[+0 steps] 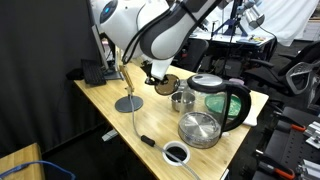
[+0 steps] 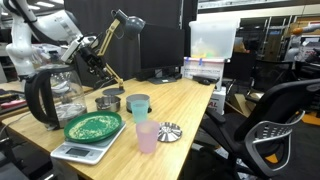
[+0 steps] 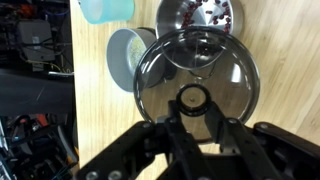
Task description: Pick the black lid and put it on the grey pot
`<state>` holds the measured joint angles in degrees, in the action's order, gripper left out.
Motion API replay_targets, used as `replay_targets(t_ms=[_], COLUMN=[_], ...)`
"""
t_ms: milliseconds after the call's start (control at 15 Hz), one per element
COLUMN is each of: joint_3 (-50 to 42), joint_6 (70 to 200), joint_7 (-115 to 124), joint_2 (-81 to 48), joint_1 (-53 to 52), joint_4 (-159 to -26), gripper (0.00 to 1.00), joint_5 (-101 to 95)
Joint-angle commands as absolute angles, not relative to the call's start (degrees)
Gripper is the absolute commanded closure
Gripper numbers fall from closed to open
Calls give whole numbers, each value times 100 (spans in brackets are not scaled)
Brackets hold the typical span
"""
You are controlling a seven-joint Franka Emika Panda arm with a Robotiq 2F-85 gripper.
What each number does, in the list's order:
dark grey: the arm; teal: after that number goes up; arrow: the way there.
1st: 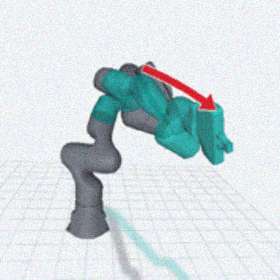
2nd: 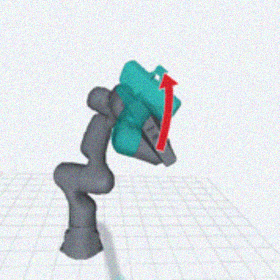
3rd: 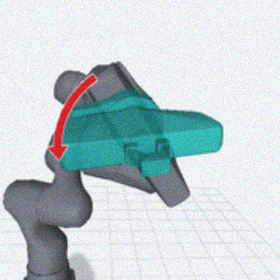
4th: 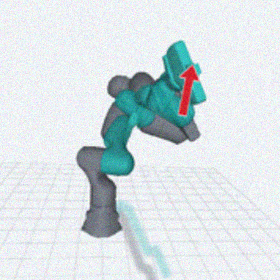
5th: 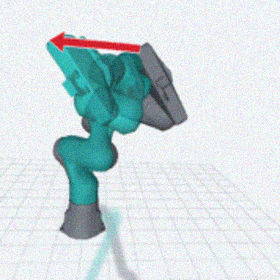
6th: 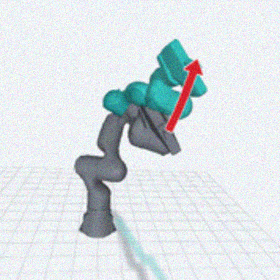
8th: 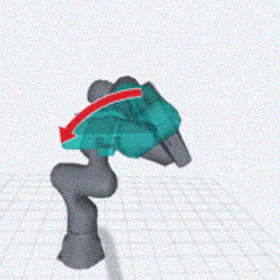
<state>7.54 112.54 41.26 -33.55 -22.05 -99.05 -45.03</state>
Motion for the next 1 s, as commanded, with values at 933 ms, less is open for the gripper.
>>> replay_targets(t_ms=[933], joint_3=[252], joint_6=[13405], joint_7=[4141], joint_2=[-1872], joint_1=[-1434], joint_4=[-11885], gripper=[69], joint_5=[-2310])
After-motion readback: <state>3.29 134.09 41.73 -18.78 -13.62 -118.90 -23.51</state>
